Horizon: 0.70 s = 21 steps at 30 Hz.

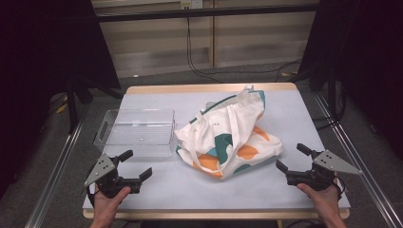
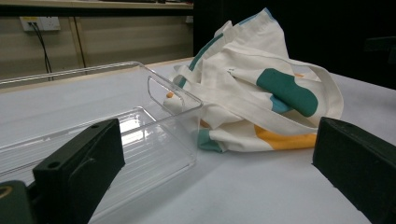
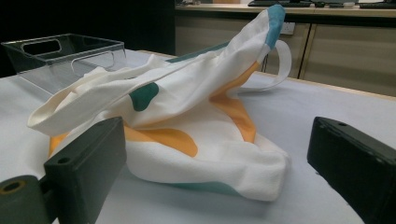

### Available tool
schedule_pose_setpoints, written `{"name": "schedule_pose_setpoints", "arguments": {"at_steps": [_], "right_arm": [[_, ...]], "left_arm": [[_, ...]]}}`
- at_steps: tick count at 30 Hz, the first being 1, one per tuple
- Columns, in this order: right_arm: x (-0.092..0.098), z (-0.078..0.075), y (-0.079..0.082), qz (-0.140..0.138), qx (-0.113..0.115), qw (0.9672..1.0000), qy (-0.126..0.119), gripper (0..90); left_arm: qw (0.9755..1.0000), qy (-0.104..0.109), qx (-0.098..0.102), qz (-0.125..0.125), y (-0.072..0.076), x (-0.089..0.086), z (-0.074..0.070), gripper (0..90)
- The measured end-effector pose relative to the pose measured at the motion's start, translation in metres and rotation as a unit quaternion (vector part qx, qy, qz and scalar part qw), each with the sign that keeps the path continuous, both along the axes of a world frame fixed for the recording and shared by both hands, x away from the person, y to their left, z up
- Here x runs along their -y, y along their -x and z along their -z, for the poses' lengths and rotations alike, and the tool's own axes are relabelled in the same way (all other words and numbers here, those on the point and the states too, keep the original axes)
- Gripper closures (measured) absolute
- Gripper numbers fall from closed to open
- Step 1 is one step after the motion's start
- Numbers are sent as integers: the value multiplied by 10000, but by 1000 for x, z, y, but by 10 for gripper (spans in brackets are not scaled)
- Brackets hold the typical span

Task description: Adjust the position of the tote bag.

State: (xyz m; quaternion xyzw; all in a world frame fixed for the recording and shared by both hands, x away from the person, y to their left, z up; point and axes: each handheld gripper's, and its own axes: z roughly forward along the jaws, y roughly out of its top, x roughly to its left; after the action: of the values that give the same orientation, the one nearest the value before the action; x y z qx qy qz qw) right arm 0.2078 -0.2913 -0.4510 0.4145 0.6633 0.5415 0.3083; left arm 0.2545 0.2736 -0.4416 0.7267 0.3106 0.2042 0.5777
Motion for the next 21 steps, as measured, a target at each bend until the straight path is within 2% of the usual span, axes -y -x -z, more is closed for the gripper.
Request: {"name": "schedule_pose_setpoints", "arguments": {"at_steps": [3, 5, 6, 9, 13, 14, 17, 18, 21], "right_arm": [[0, 1, -1, -63, -77, 9999, 27, 51], [1, 1, -2, -69, -93, 9999, -18, 64], [2, 2, -2, -61, -120, 9999, -78, 64], [2, 2, -4, -67, -139, 9998, -108, 83], [-1, 4, -6, -127, -152, 9998, 83, 129], [-2, 3, -6, -163, -140, 9998, 22, 133], [-3, 2, -7, -225, -141, 9996, 54, 165], [-5, 2, -10, -322, -190, 9993, -1, 212], [-8, 1, -14, -534, -257, 9982, 72, 266]], "left_arm": [[10000, 31, -33, 44, 0, 2, 0, 19], [10000, -50, -59, 52, 0, 3, 1, 18], [10000, 18, -59, 34, 0, 4, 1, 17], [9999, -48, -121, 113, -2, 6, 1, 17], [9996, -65, -231, 153, -5, 11, 3, 23], [9996, -99, -239, 114, -5, 11, 4, 25], [9995, -132, -265, 123, -6, 12, 4, 33], [9994, -135, -267, 145, -6, 12, 4, 36], [9992, -181, -293, 222, -6, 13, 5, 50]]}}
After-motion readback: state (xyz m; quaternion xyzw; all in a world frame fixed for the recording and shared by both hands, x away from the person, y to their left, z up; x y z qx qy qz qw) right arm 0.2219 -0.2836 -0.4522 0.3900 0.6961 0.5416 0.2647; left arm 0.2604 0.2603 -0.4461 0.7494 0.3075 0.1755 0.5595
